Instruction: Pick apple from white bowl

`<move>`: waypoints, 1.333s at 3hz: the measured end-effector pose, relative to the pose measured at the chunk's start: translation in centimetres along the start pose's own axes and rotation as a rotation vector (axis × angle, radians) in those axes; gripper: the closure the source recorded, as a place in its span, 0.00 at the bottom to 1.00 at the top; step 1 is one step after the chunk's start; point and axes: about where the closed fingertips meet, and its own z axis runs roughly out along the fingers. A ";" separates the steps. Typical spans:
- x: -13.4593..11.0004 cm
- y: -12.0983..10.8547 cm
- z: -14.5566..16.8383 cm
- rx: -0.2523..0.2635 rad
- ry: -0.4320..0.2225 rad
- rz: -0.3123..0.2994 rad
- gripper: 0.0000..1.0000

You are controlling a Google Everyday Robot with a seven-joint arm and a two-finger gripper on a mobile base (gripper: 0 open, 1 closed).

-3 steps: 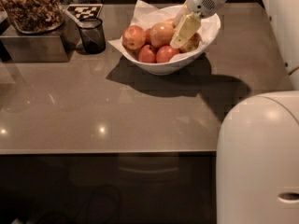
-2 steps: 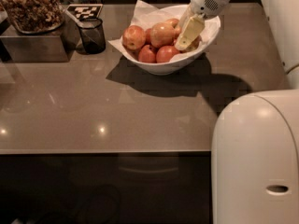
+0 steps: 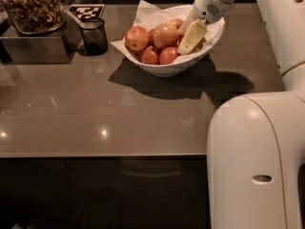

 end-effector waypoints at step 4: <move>1.7 -0.6 2.1 -0.031 0.042 0.007 0.68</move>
Offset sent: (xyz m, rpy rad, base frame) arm -0.0198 -0.0253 -0.0285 -0.0881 0.1795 0.0388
